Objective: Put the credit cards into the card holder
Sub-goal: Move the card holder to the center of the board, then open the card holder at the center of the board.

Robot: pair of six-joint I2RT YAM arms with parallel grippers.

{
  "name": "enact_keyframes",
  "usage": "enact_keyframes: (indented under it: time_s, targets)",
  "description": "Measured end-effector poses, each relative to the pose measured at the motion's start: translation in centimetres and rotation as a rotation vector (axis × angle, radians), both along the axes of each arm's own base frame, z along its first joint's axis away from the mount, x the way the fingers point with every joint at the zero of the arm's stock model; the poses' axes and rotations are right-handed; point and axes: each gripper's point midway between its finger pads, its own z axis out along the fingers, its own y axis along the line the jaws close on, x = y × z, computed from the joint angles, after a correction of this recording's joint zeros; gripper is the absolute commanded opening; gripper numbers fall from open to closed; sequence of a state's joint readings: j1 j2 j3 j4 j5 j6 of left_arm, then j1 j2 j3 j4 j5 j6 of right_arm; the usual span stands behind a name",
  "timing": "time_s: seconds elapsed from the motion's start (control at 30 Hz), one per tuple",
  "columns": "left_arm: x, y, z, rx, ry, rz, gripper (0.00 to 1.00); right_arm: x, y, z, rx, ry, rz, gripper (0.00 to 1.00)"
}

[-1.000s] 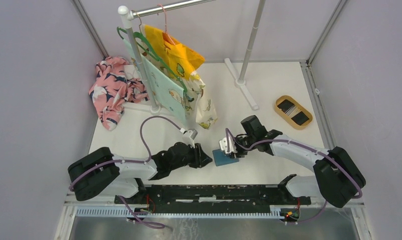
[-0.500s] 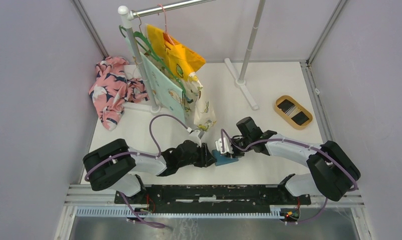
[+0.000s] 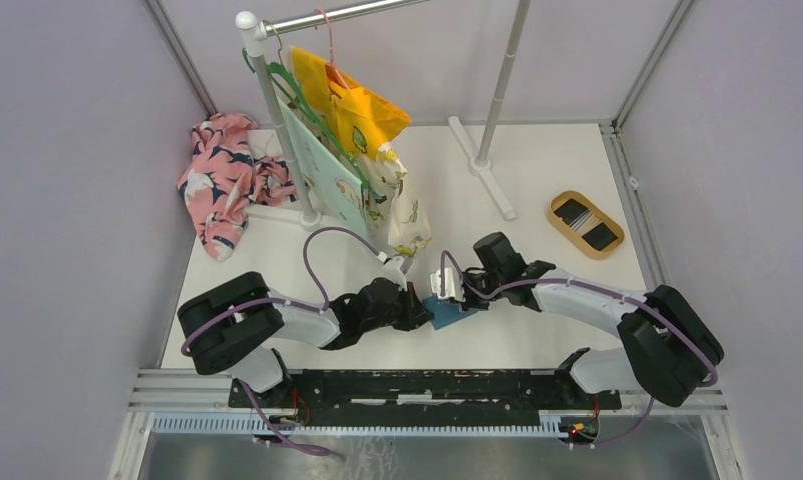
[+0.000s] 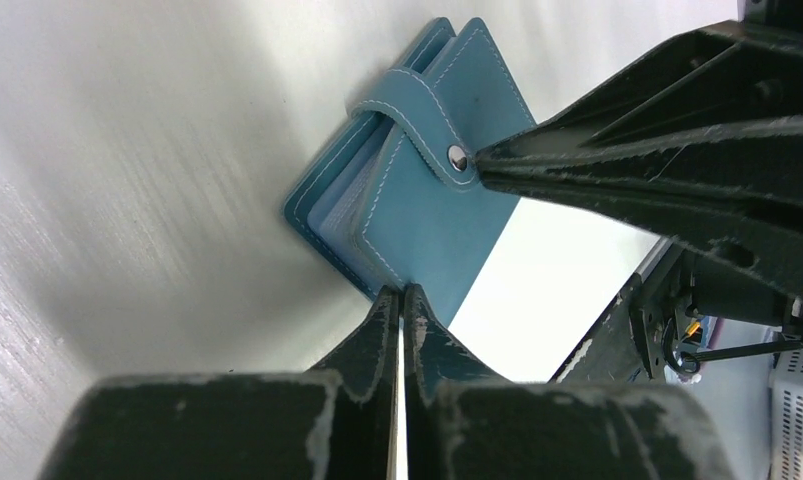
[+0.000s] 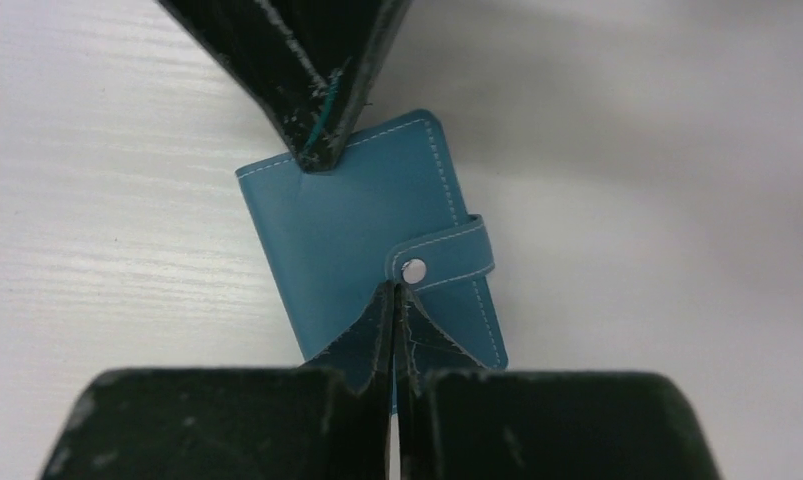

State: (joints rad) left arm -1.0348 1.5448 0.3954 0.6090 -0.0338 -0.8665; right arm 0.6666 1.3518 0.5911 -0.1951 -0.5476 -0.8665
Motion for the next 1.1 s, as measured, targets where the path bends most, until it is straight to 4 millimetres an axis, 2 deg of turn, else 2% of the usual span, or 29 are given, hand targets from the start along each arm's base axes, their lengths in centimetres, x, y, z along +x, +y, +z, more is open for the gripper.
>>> enact_keyframes:
  time_s: [0.13, 0.3, 0.33, 0.4, 0.47, 0.6, 0.8, 0.93, 1.1]
  targets:
    - [0.0, 0.0, 0.0, 0.000, -0.001, 0.001, 0.02, 0.9, -0.2, 1.2, 0.042, -0.004, -0.083, 0.00]
    - [0.0, 0.0, 0.0, -0.002, -0.001, -0.001, 0.02, 3.1, -0.8, 3.0, 0.111, -0.056, -0.192, 0.02]
    - [0.0, 0.0, 0.0, -0.002, -0.001, -0.001, 0.02, 3.2, -0.8, 3.3, 0.124, -0.056, -0.191, 0.09]
    - [0.0, 0.0, 0.0, -0.002, -0.001, -0.001, 0.02, 2.4, -0.3, 3.4, 0.145, -0.033, -0.145, 0.31]
    - [0.0, 0.0, 0.0, -0.002, -0.001, -0.001, 0.02, 1.1, 0.1, 3.0, 0.149, 0.002, -0.078, 0.44]
    - [0.0, 0.0, 0.0, -0.002, 0.000, -0.001, 0.02, -0.7, 0.7, 2.3, 0.136, 0.023, 0.010, 0.54]
    - [-0.1, -0.1, 0.0, -0.007, 0.009, 0.001, 0.02, -1.0, 0.7, 0.7, 0.080, 0.042, 0.009, 0.55]
    - [-0.2, -0.1, 0.0, -0.008, 0.012, -0.002, 0.02, -0.5, 0.5, -0.1, 0.051, 0.048, -0.032, 0.51]
    - [-0.2, -0.1, 0.0, -0.010, 0.013, -0.005, 0.02, -0.5, 0.5, -0.3, 0.046, 0.061, -0.057, 0.42]
